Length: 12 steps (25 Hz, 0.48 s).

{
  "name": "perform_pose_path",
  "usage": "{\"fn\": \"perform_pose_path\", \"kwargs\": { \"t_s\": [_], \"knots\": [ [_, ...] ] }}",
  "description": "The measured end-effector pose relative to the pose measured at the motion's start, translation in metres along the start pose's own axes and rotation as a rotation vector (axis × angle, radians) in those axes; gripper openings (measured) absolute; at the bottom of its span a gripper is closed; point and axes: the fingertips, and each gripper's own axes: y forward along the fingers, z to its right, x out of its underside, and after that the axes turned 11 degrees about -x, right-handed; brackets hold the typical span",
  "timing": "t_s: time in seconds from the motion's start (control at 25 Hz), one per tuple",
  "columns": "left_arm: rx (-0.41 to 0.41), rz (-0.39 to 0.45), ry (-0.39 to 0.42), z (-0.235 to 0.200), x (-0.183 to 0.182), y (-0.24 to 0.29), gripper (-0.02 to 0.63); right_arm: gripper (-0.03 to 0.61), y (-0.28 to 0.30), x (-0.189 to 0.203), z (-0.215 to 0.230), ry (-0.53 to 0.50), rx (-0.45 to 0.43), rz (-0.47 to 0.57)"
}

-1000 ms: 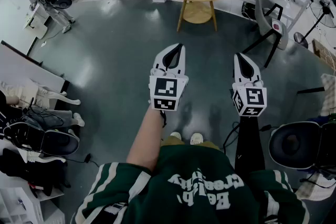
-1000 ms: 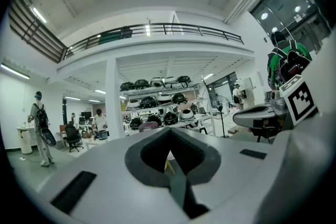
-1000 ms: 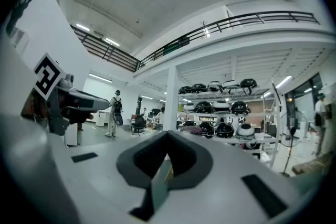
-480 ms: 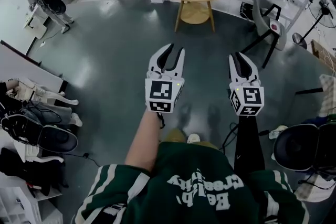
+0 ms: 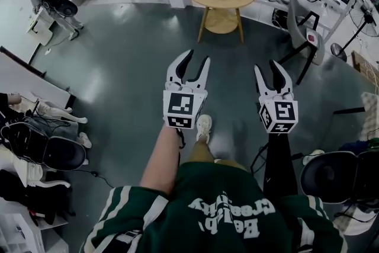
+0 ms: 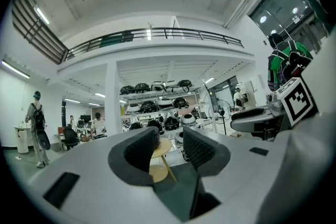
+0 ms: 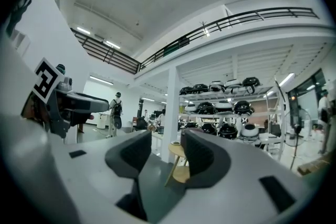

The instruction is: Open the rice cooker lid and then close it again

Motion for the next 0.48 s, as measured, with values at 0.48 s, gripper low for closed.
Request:
{"fn": "perform_pose_path", "kwargs": {
  "t_s": [0.48],
  "knots": [
    [0.044,0.006,-0.023,-0.054,0.011,0.143,0.161,0.215,0.130,0.003,0.075,-0.048,0.026,-0.047]
  ]
}}
